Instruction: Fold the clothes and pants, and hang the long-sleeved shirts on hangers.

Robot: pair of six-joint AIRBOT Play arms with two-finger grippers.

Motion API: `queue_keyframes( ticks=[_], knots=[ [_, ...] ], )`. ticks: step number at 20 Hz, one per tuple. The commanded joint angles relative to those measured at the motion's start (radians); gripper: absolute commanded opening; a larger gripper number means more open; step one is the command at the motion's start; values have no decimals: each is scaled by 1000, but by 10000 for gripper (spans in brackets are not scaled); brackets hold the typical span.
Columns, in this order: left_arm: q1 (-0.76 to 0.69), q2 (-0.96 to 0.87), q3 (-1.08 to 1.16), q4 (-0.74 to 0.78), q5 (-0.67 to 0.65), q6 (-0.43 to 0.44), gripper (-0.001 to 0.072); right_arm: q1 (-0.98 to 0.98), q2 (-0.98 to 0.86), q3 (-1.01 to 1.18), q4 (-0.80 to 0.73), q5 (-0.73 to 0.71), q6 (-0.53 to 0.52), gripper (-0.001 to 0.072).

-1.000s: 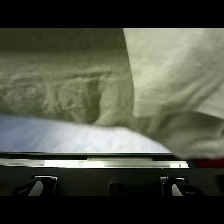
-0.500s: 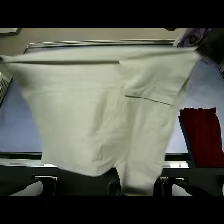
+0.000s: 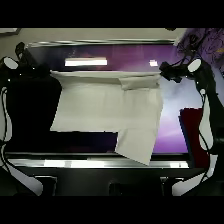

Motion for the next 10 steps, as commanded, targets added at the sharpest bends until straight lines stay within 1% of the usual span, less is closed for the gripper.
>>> queue_keyframes(
  ticks=[1, 3, 7, 10],
  knots=[
    [-7, -54, 30, -3, 73, 3, 12, 13, -42, -2, -19, -93, -14, 36],
    [-7, -54, 27, -3, 11, 3, 12, 13, -42, -1, -34, -11, -14, 36],
    [-7, -74, 26, -2, -212, 0, 12, 14, -43, -1, -95, 217, -13, 36],
    [-9, -85, -23, -3, -343, 0, 12, 14, -51, -7, -132, 340, -13, 36]
  ],
)
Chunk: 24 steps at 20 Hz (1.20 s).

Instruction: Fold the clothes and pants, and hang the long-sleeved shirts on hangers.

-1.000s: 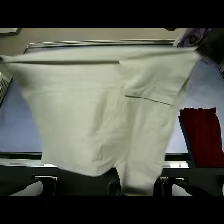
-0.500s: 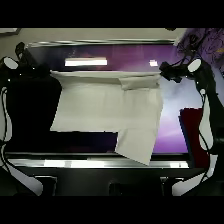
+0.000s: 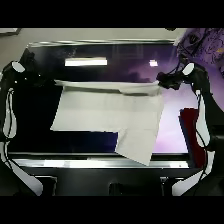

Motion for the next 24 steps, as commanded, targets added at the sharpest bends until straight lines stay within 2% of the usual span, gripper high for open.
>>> queue_keyframes(
  ticks=[1, 11, 12, 13, 14, 15, 16, 20, 22, 24],
  knots=[
    [-3, -13, -51, -10, -175, -3, 12, 2, -11, -5, -45, 179, 0, 36],
    [-23, -43, -123, -11, -234, -28, 21, 2, -109, -5, -43, 270, 11, 44],
    [-23, -47, -122, -11, -234, -31, 86, 2, -117, -5, -32, 278, 11, 119],
    [-23, -48, -122, -11, -232, -55, 254, 2, -119, -5, -23, 278, 10, 267],
    [-23, -48, -121, -11, -230, -62, 510, 2, -117, -3, -14, 278, 11, 430],
    [-23, -43, -114, -11, -231, -62, 671, 2, -112, 2, -5, 280, 6, 535],
    [-20, -32, -98, -10, -233, -62, 680, 1, -99, 11, -8, 295, -11, 557],
    [50, 88, -33, -10, -247, -85, 681, -15, 60, 23, -133, 362, -113, 557],
    [105, 172, -53, -10, -290, -88, 680, -80, 168, -20, -53, 360, -177, 557],
    [154, 275, -158, -11, -295, -85, 680, -193, 283, -153, 81, 361, -240, 557]
  ],
)
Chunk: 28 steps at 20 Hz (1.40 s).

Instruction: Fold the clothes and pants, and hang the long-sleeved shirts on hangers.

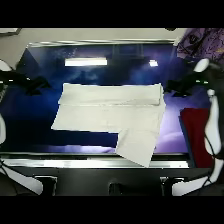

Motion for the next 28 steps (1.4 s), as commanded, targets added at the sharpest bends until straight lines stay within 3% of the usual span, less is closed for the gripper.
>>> queue_keyframes(
  ticks=[1, 4, 9, 15, 24, 25, 28],
  knots=[
    [82, 173, -150, 0, -18, -3, 680, -166, 203, -212, 187, 13, -127, 557],
    [131, 354, -465, -21, 71, 15, 680, -296, 374, -555, 309, 4, -185, 557],
    [173, 534, -829, -119, 208, 15, 680, -303, 549, -1008, 372, -55, -241, 557],
    [168, 525, -863, -115, 217, 15, 680, -302, 557, -1254, 438, -135, -328, 555],
    [168, 525, -863, -116, 217, 14, 680, -302, 557, -1425, 573, -229, -396, 535],
    [168, 525, -863, -116, 214, 2, 681, -302, 557, -1439, 581, -238, -397, 517],
    [171, 525, -867, -119, 207, -14, 682, -302, 557, -1453, 612, -249, -434, 218]
  ],
)
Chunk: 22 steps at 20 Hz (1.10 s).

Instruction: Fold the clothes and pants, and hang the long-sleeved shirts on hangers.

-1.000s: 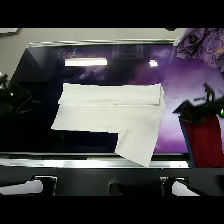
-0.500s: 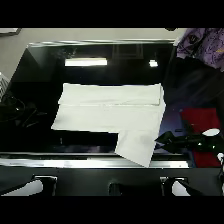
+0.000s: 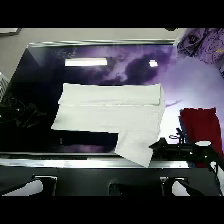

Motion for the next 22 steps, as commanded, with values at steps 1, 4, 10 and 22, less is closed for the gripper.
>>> queue_keyframes(
  ticks=[1, 4, 10, 22],
  knots=[
    [3, 0, -11, -3, -8, 14, 682, 0, 1, -21, 43, -20, -37, 87],
    [13, 0, -84, -27, 19, 123, 682, 0, 1, -20, 56, -14, -43, 36],
    [65, -60, -240, -214, 92, 301, 682, 0, 1, -19, 68, 24, -42, 37],
    [-6, -192, -193, -272, 170, 329, 14, 0, 163, -13, 58, -20, 3, 35]
  ],
)
